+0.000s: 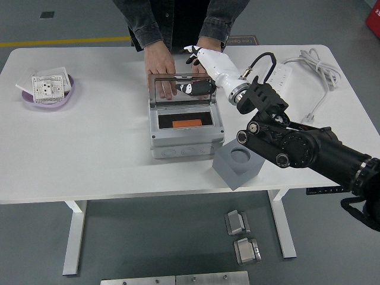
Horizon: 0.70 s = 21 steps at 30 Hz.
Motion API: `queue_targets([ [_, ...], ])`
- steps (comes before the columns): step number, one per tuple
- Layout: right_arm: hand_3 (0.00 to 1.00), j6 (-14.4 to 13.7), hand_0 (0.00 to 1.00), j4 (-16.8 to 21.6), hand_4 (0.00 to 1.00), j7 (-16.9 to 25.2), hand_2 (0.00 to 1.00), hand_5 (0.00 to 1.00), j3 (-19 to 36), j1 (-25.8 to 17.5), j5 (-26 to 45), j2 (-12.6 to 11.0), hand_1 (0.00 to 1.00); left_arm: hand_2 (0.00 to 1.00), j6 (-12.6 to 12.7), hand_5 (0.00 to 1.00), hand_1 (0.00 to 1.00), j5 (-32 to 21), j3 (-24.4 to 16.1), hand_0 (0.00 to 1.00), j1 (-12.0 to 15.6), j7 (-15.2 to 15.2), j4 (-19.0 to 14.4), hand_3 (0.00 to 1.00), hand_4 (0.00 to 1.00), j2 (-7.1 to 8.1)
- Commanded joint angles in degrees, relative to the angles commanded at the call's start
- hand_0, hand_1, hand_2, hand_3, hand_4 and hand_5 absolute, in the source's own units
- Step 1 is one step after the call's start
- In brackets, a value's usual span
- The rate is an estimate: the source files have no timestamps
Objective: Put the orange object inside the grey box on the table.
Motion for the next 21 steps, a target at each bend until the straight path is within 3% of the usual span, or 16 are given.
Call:
queue_targets([
  [2,0.823,0.4,0.757,-2.0,0.926,0.0,0.699,0.492,-1.6,1.3,1.9,0.7,0.684,0.689,0.0,0.484,0.711,0.0,0.1,0.717,-0.1,0.0,0.0,0.818,0.745,0.05],
  [9,0.824,1.4,0.758,-7.2,0.931,0.3,0.709,0.497,-6.6,4.2,7.5,2.6,0.686,0.689,0.0,0.484,0.711,0.3,0.1,0.717,-0.6,0.0,-0.2,0.818,0.745,0.27],
  [21,0.830,1.3,0.773,-5.1,0.931,0.3,0.721,0.482,-7.8,2.5,6.8,2.0,0.696,0.689,0.0,0.481,0.711,0.3,0.1,0.718,-0.5,0.0,-0.1,0.817,0.745,0.15],
])
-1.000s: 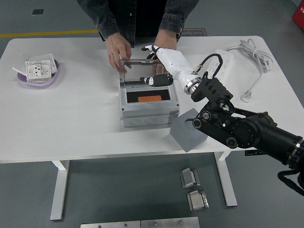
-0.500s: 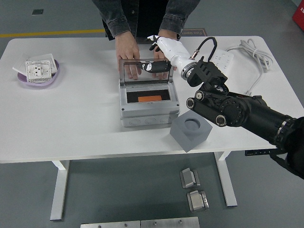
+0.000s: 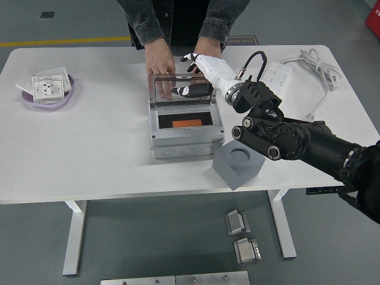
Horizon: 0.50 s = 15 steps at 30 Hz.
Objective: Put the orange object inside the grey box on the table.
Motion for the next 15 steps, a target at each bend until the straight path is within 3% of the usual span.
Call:
queue_targets([
  [5,0.831,-0.4,0.773,0.4,0.922,0.3,0.720,0.477,0.2,-1.1,0.0,-0.3,0.695,0.688,0.0,0.479,0.710,0.2,-0.3,0.718,-0.1,0.0,0.0,0.817,0.745,-0.10],
  [15,0.833,-1.3,0.776,7.0,0.930,-0.4,0.721,0.500,5.4,-4.4,-5.9,-3.7,0.694,0.688,0.0,0.478,0.710,0.5,-0.7,0.718,0.2,0.0,0.0,0.817,0.745,-0.24],
])
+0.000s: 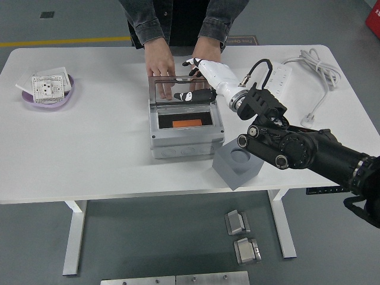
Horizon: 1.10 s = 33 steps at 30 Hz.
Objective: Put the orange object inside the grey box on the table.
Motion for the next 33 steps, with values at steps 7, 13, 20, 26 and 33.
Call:
queue_targets([
  [7,0.836,-0.4,0.779,4.2,0.931,-0.6,0.723,0.509,1.7,-2.6,-2.9,-2.1,0.689,0.688,0.0,0.478,0.710,0.7,-1.1,0.718,0.0,-0.1,-0.1,0.817,0.745,0.04],
  [13,0.838,-0.6,0.771,7.5,0.928,-0.9,0.723,0.511,2.0,-4.8,-4.6,-3.6,0.681,0.688,0.0,0.477,0.710,1.0,-1.6,0.718,0.0,-0.1,-0.1,0.817,0.745,0.07],
  [20,0.841,-0.7,0.763,13.0,0.924,-2.2,0.724,0.522,3.1,-7.5,-8.2,-5.5,0.675,0.687,0.0,0.474,0.709,1.0,-1.9,0.718,0.2,-0.1,-0.1,0.816,0.745,0.03],
  [26,0.845,-0.8,0.762,16.9,0.920,-2.8,0.727,0.527,3.3,-9.3,-10.2,-6.8,0.674,0.686,0.0,0.472,0.709,0.9,-1.8,0.718,0.2,-0.1,0.0,0.816,0.745,0.01],
  [33,0.847,-0.9,0.762,19.4,0.917,-3.2,0.726,0.534,3.5,-11.4,-11.0,-7.8,0.675,0.685,0.0,0.470,0.707,0.6,-1.6,0.717,0.3,-0.1,0.0,0.814,0.745,0.00],
])
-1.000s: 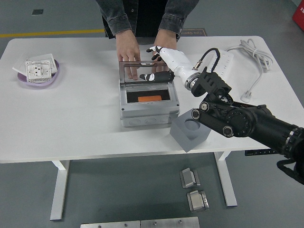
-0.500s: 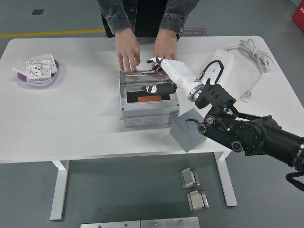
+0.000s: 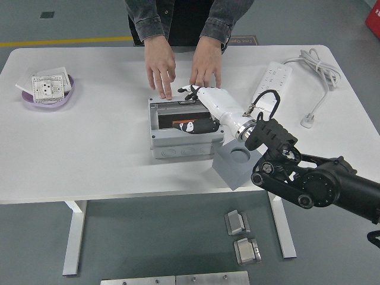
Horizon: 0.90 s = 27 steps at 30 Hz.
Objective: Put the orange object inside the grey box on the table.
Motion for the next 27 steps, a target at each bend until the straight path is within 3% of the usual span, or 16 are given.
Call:
queue_targets([
  [18,0.854,-1.3,0.748,1.7,0.906,0.6,0.732,0.529,7.9,-7.0,-1.8,-1.3,0.674,0.684,0.0,0.467,0.707,-0.2,0.6,0.716,-0.2,0.0,0.0,0.813,0.746,0.51],
  [27,0.852,-5.3,0.745,4.6,0.894,5.6,0.731,0.532,18.7,-17.6,1.4,-3.7,0.673,0.684,0.0,0.464,0.707,-0.1,0.8,0.716,-0.2,0.0,0.1,0.813,0.745,0.76],
])
